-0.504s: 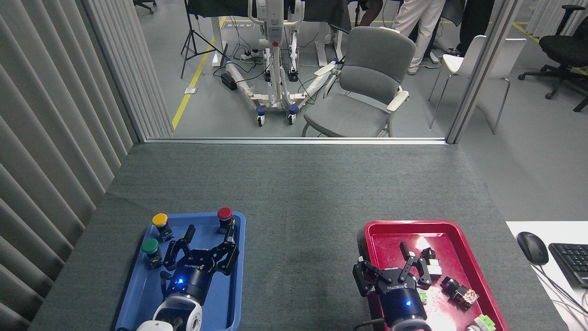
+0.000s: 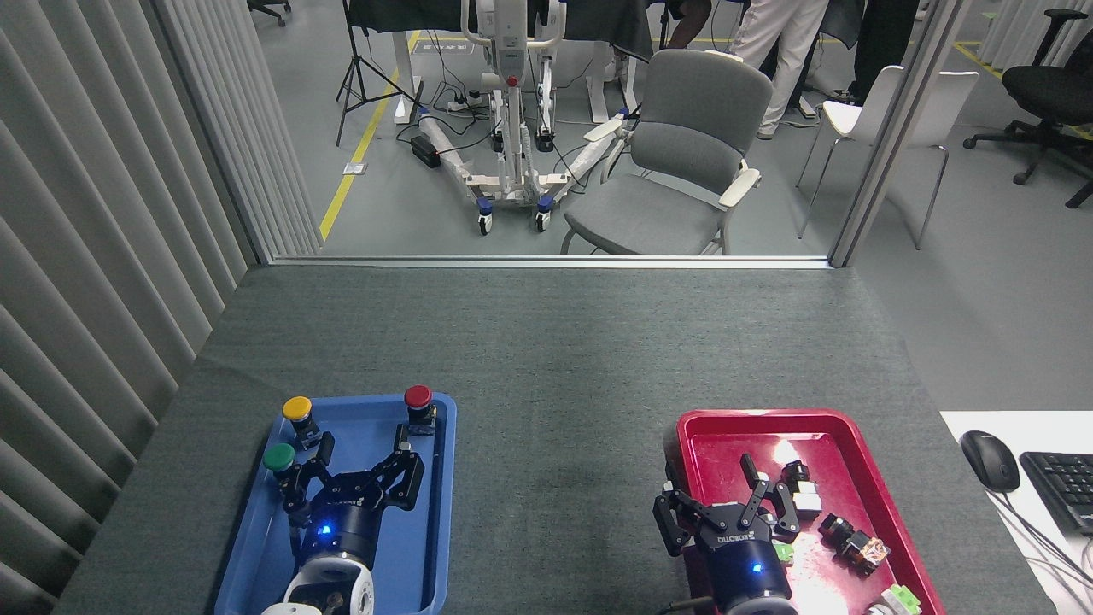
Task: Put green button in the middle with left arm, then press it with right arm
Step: 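Open the left gripper and move it toward the green button in the blue tray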
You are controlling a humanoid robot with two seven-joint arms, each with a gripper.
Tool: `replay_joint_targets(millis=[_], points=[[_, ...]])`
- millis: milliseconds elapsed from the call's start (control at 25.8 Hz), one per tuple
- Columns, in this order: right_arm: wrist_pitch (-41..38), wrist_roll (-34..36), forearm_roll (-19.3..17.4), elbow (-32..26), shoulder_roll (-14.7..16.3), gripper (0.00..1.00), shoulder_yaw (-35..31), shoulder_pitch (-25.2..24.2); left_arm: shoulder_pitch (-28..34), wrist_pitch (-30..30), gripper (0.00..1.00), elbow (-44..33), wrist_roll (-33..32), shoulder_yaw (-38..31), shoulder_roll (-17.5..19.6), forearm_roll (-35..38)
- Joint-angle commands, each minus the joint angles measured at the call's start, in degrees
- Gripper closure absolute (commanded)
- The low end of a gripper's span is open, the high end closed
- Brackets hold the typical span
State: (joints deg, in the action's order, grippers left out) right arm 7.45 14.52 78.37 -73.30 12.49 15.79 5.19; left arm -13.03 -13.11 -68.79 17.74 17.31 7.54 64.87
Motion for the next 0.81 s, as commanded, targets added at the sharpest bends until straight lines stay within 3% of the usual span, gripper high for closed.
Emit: replay_joint_targets(millis=[0,426,620,775], points=[[-0.24,-0.19,-0.06,0.00,0.08,0.01,-0.06,-0.18,0.11,0.19,0.00,-0.03,0.19,0.01,0.02,0.00],[-1.91,-2.13,-0.23,0.00,0.08,0.01,-0.33,0.09,1.25,0.10,0.00,-0.03,0.71,-1.14,0.20,-0.18],[-1.91,-5.03,-4.10,0.00,0.87,0.01,-0.15,0.53,1.25,-0.07,0.00,0.05,0.80,-1.14,0.37,-0.36],[-1.73,-4.59,-3.92,0.00,0.69,0.01,-0.15,0.44,1.25,-0.16,0.00,-0.03,1.33,-1.14,0.37,-0.27]])
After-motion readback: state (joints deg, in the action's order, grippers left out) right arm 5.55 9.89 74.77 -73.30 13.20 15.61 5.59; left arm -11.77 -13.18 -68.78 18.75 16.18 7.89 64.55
